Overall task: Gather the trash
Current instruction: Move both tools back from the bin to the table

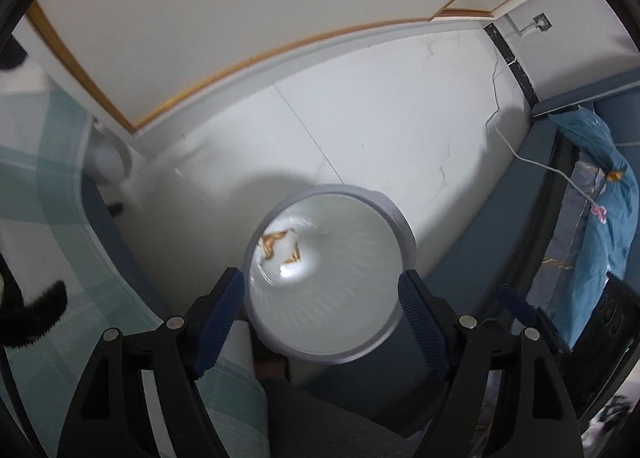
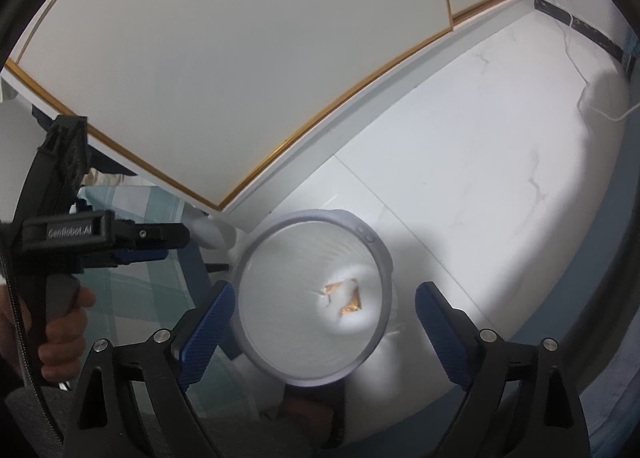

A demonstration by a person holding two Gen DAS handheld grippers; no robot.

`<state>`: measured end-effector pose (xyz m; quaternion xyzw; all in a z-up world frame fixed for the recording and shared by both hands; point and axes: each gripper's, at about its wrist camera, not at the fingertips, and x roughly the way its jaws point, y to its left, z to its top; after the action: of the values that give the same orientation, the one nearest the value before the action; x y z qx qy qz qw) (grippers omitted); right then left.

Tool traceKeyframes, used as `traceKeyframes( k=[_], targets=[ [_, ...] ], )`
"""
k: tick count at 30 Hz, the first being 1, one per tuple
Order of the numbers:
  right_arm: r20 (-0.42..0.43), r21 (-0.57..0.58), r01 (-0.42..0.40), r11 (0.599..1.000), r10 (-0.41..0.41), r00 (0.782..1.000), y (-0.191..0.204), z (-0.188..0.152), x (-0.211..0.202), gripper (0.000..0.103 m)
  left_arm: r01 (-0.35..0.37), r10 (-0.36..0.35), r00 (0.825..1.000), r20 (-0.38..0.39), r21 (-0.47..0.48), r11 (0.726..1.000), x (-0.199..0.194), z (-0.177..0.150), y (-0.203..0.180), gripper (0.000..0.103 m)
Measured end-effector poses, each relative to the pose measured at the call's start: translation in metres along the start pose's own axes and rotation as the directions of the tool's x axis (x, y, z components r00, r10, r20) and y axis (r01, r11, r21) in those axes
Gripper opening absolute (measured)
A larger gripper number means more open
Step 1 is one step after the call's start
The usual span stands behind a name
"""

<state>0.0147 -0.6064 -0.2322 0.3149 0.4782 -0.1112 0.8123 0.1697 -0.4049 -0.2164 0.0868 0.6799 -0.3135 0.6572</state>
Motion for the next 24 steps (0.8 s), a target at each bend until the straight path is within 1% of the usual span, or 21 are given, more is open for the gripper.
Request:
traceKeyframes(
  k=[3,6,9,12,15,18,20,22,24],
  targets=[
    [0.002,0.005,-0.011,1.0,0.011,1.0,0.0,0.002,-0.004,0.094,-0.028,0.027,0.998,0.053,0.017,0.999,-0.011,-0.001,-0.001,0.077],
    [0.014,0.008,-0.022,1.0,0.022,1.0,0.003,0.004,-0.012,0.094,-0.06,0.057,0.991,0.122,0.024,0.998,-0.025,-0.005,-0.002,0.077],
    [0.041,0.009,-0.021,1.0,0.021,0.999,0.007,0.005,-0.023,0.097,-0.069,0.063,0.984,0.164,0.028,0.997,-0.038,-0.011,-0.003,0.077],
    [0.077,0.004,-0.043,0.999,0.042,0.996,0.016,0.006,-0.038,0.097,-0.072,0.067,0.976,0.208,0.012,0.997,-0.054,-0.017,-0.004,0.077],
    [0.113,-0.027,-0.059,0.998,0.062,0.992,0.027,0.008,-0.053,0.1,-0.082,0.078,0.959,0.271,0.002,0.997,-0.073,-0.026,-0.004,0.077],
    [0.162,-0.08,-0.022,0.997,0.035,0.986,0.041,0.01,-0.071,0.102,-0.087,0.087,0.939,0.332,-0.016,0.996,-0.094,-0.035,-0.004,0.078],
    [0.184,-0.098,-0.021,0.995,0.038,0.982,0.048,0.01,-0.081,0.102,-0.083,0.087,0.927,0.366,-0.026,0.996,-0.107,-0.041,-0.002,0.078],
    [0.213,-0.121,-0.025,0.992,0.051,0.976,0.055,0.011,-0.094,0.102,-0.088,0.095,0.911,0.401,-0.036,0.996,-0.122,-0.048,-0.002,0.082],
    [0.257,-0.151,-0.001,0.989,0.04,0.965,0.065,0.01,-0.108,0.102,-0.091,0.103,0.892,0.44,-0.048,0.995,-0.137,-0.057,0.002,0.084]
  ],
)
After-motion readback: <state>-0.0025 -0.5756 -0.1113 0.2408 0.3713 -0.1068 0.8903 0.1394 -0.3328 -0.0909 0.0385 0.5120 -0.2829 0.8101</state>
